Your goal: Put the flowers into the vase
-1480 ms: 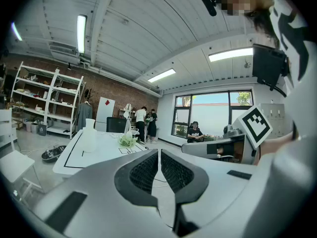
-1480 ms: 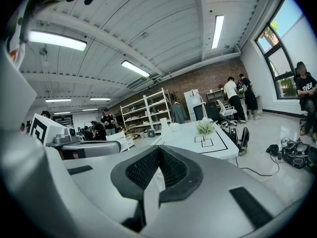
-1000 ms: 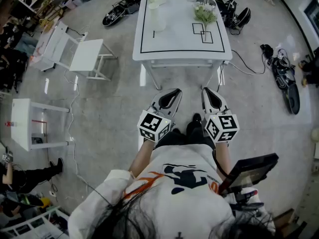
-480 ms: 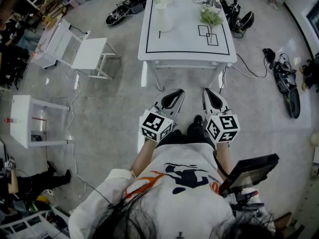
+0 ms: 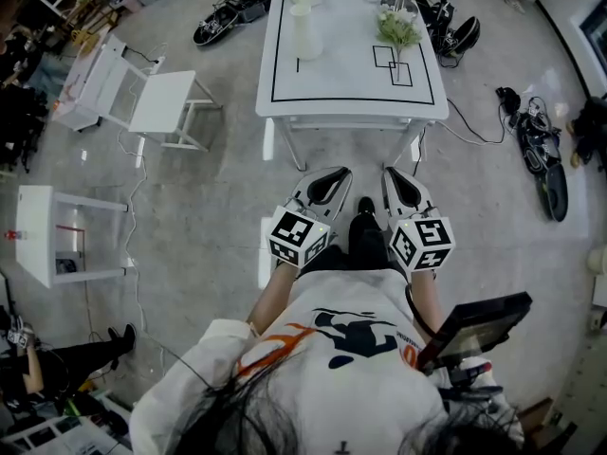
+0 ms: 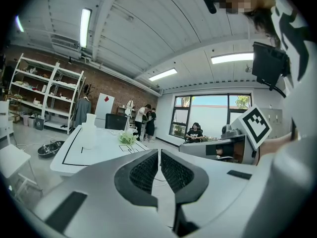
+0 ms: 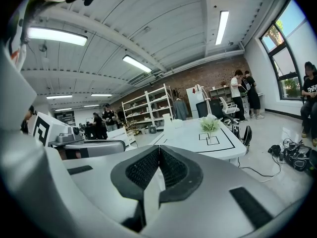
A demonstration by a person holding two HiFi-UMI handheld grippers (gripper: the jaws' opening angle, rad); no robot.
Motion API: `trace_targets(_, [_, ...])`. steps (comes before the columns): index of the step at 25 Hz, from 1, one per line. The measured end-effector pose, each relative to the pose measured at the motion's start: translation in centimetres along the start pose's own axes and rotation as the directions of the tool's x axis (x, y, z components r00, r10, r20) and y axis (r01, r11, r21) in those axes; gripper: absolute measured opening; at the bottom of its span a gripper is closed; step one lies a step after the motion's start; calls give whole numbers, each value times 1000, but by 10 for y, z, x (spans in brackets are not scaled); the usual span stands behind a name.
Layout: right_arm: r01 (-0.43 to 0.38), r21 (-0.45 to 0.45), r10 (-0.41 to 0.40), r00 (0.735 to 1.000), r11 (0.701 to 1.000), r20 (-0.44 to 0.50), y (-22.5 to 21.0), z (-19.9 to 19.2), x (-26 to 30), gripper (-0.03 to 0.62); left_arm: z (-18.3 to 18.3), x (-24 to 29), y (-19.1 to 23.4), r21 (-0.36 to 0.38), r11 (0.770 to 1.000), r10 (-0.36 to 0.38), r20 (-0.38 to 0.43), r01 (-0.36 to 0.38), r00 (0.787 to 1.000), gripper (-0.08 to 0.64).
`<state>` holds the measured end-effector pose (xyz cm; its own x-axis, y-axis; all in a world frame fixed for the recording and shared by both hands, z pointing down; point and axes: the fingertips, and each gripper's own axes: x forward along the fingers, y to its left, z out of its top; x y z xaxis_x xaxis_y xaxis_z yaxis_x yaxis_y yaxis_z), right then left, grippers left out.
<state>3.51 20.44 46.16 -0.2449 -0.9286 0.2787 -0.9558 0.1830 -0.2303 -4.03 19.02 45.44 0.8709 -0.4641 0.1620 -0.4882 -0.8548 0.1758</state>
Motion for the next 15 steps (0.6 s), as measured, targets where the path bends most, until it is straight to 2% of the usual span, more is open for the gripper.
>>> trace_targets(15, [-49,24,50,998,999,-47,-56,23,80,14,13,66,66,-46,996,80,-22,-81,997,9])
